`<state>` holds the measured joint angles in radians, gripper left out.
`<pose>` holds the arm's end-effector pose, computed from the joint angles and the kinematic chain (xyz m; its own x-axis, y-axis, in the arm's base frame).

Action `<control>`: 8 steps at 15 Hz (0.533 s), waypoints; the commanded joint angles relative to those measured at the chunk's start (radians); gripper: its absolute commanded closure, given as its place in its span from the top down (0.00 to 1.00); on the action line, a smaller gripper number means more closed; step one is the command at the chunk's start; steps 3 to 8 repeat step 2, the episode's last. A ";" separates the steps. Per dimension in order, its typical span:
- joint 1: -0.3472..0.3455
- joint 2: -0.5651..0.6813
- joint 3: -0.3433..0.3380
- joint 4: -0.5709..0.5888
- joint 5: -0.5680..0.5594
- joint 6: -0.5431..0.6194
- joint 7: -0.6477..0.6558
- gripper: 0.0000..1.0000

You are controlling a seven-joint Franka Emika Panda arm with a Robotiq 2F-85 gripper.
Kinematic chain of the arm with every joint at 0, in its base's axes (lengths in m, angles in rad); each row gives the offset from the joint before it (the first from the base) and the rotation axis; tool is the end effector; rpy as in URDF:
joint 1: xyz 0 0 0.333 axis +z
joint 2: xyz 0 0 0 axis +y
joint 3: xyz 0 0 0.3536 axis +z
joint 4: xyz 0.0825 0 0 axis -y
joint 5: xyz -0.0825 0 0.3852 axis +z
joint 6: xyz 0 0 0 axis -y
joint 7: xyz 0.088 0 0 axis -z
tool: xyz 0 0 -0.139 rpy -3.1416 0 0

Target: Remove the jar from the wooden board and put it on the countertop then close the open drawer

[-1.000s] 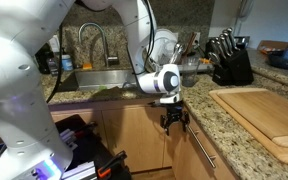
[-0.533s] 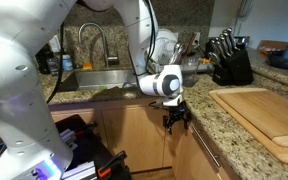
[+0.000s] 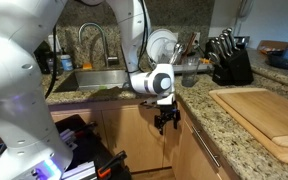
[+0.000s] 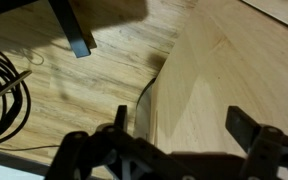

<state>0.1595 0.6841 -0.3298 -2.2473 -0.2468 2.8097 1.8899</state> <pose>0.5181 -0.0988 0.0644 -0.1728 -0.9420 0.2877 -0.9785 0.1976 0.0592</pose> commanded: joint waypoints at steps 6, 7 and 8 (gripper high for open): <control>0.070 -0.035 -0.052 -0.052 0.026 0.004 -0.030 1.00; 0.070 -0.035 -0.052 -0.052 0.026 0.004 -0.030 1.00; 0.070 -0.035 -0.052 -0.052 0.026 0.004 -0.030 1.00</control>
